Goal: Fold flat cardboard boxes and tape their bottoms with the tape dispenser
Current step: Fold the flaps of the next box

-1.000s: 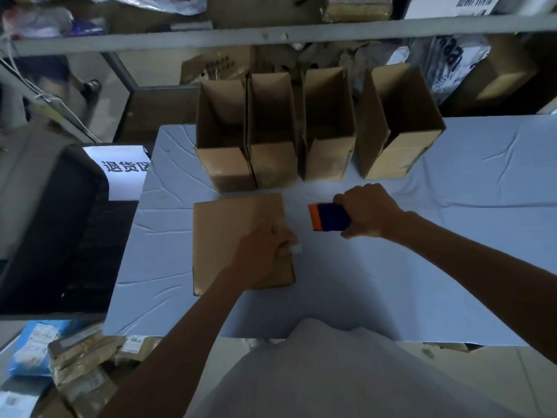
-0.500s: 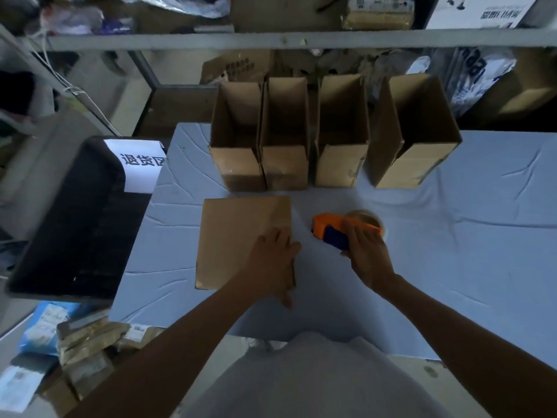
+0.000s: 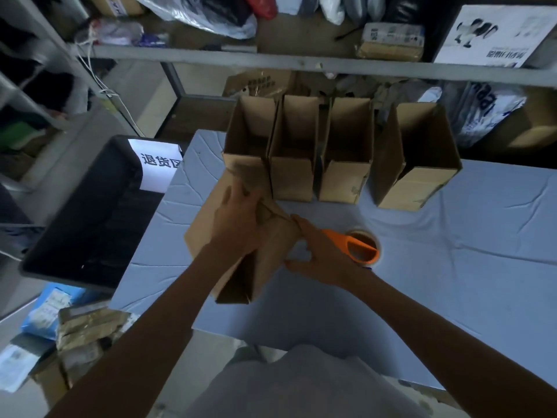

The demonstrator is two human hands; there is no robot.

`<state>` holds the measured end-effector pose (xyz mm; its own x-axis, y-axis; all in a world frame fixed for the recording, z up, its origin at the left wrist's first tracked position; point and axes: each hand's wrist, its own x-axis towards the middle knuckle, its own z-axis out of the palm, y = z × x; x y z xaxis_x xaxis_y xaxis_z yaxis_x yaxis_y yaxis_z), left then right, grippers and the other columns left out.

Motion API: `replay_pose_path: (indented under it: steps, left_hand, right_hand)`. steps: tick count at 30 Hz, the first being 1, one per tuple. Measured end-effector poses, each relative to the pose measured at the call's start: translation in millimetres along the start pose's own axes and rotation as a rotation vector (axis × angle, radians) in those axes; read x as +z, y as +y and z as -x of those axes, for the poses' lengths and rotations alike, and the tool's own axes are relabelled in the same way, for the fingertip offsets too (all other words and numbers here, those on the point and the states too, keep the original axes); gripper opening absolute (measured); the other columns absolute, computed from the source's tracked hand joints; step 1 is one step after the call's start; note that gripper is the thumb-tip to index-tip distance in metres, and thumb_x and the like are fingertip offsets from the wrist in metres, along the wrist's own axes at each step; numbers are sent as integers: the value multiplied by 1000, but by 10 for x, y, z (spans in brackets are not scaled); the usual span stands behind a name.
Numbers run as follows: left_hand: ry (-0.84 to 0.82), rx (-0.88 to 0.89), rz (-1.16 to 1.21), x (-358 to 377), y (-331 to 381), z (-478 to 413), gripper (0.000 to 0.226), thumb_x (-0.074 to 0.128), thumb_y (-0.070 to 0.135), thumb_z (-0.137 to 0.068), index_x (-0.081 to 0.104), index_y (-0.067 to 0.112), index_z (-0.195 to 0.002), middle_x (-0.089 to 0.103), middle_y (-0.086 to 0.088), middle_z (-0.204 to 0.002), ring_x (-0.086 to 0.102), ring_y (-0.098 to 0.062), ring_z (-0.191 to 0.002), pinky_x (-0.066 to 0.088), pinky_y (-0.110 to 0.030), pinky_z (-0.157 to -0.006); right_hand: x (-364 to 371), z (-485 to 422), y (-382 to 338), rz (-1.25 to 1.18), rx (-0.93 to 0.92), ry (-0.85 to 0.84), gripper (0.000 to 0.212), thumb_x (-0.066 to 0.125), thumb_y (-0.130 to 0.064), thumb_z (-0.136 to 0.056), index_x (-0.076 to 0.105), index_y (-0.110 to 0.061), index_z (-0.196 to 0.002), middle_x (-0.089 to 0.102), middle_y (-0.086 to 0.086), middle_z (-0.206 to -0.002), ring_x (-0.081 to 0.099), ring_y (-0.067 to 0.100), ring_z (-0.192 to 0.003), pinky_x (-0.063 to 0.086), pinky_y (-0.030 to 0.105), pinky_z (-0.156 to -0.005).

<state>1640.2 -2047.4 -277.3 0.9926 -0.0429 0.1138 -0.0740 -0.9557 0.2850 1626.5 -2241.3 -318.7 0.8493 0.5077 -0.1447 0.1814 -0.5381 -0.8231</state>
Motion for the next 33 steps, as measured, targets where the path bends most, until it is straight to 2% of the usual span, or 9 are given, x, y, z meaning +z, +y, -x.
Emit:
replay_pose_path:
  steps: [2,5,7,10,16,19,23,27,33]
  left_hand:
    - [56,-106,101,-151,-46,9,38,59,34,-80,57,12,-111,38,-14,-122,52,-35,-95,49,-38,-75]
    - [88,-207,211,-310,-115,31,33,52,35,-83,61,11,-103,38,-10,-107,54,-31,-87,43,-31,-75]
    - [72,-311,318,-376,-184,52,29,52,33,-88,64,11,-102,39,-8,-105,54,-28,-91,40,-28,-79]
    - [-11,-436,456,-403,-307,137,26,60,27,-85,63,17,-108,42,-10,-110,53,-26,-99,44,-30,-86]
    - [-81,-326,387,-347,-675,152,41,66,18,-80,43,15,-114,39,-9,-111,45,-25,-103,46,-39,-86]
    - [-42,-351,374,-402,-973,65,14,53,11,-88,46,6,-99,47,-14,-100,52,-29,-87,44,-36,-71]
    - [-24,-334,331,-508,-1382,-22,9,42,12,-92,47,5,-89,56,-12,-84,55,-28,-78,45,-37,-70]
    - [-3,-293,331,-717,-1803,-135,12,39,11,-94,44,10,-83,49,-1,-70,48,-13,-65,36,-31,-68]
    - [-91,-406,411,-865,-2288,-413,26,36,13,-94,58,5,-105,61,-11,-98,58,-29,-93,45,-38,-89]
  right_hand:
    - [88,-105,-176,-77,-23,65,87,73,-22,-81,16,-17,-148,45,-10,-119,51,4,-102,42,8,-81]
    - [206,-234,-311,-217,65,213,60,63,-10,-86,37,-17,-139,60,-8,-104,62,14,-94,49,20,-73]
    - [258,-283,-364,-218,119,236,39,55,-7,-88,51,-14,-126,62,-6,-95,62,14,-89,45,17,-68]
    - [282,-351,-427,-174,117,242,33,50,-3,-87,57,-14,-117,63,-2,-98,58,12,-89,45,22,-72]
    - [436,-623,-629,111,158,265,18,52,-14,-87,56,-13,-104,61,2,-88,60,19,-80,51,35,-71]
    - [607,-769,-824,188,181,280,25,51,-27,-84,57,-17,-105,61,-3,-91,58,16,-83,50,33,-74]
    - [792,-973,-1206,247,218,253,18,51,-18,-91,57,-7,-104,59,3,-94,57,18,-88,27,16,-61]
    - [1017,-1245,-1521,175,275,247,26,55,-21,-87,55,-10,-111,62,5,-104,54,15,-84,38,21,-71]
    - [1162,-1357,-1786,174,299,226,37,60,-22,-82,50,-16,-118,60,-1,-102,56,16,-89,47,31,-80]
